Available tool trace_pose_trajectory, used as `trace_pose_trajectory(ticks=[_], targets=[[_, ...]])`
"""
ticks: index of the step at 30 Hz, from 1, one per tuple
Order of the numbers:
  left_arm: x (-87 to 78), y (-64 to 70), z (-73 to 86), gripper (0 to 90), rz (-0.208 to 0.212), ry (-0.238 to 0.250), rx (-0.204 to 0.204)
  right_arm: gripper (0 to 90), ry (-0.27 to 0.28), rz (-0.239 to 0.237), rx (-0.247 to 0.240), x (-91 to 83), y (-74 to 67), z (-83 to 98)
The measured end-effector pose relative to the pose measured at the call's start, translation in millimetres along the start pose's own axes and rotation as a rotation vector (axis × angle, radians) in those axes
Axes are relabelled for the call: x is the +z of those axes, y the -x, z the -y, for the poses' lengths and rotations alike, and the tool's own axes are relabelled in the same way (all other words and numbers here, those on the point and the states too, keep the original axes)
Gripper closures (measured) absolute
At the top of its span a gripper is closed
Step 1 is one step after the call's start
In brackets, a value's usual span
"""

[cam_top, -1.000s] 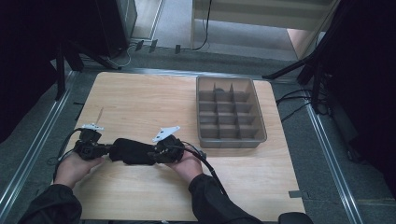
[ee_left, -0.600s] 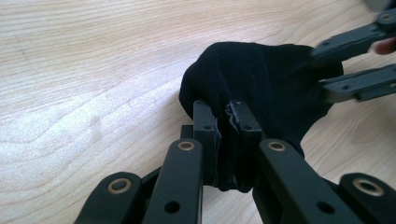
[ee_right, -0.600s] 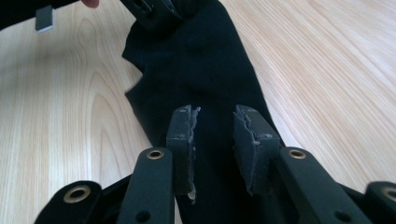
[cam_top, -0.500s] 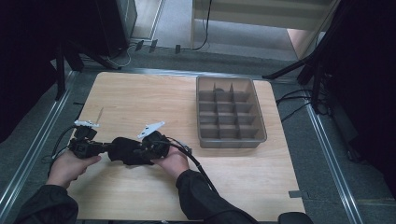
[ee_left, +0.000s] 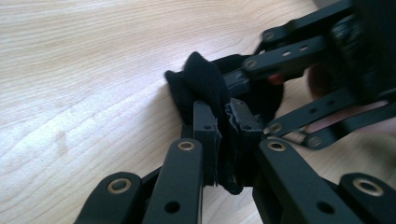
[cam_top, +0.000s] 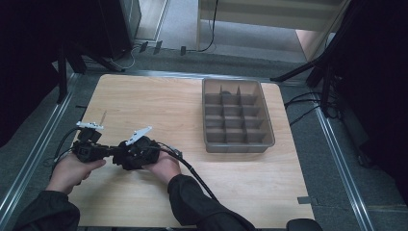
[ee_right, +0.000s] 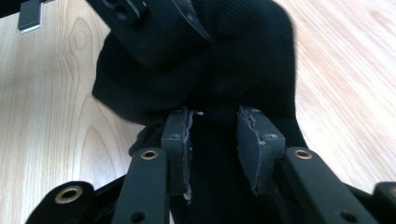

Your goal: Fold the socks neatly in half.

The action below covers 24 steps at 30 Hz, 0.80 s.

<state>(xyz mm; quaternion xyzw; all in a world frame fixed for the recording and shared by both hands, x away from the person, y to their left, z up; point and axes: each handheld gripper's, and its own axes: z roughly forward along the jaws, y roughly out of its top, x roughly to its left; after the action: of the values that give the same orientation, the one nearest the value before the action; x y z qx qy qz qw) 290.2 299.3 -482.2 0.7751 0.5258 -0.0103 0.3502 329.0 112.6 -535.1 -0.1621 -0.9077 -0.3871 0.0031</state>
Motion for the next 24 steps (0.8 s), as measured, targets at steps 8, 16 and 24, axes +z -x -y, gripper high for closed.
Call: trace_pose_trajectory(ticks=[8,16,24], targets=[[-2.3,-6.3,2.9,83.1,-0.033,-0.003,-0.016,61.1,-0.024,-0.008,-0.007,8.5,-3.8,-6.3],[-8.3,-9.4,3.0,83.1,-0.044,0.013,-0.03,62.2,0.011,0.008,-0.034,-29.9,3.0,-7.4],[-9.6,-10.9,4.0,82.9,-0.047,0.005,-0.034,65.3,0.014,0.036,-0.012,-59.8,19.0,11.7]])
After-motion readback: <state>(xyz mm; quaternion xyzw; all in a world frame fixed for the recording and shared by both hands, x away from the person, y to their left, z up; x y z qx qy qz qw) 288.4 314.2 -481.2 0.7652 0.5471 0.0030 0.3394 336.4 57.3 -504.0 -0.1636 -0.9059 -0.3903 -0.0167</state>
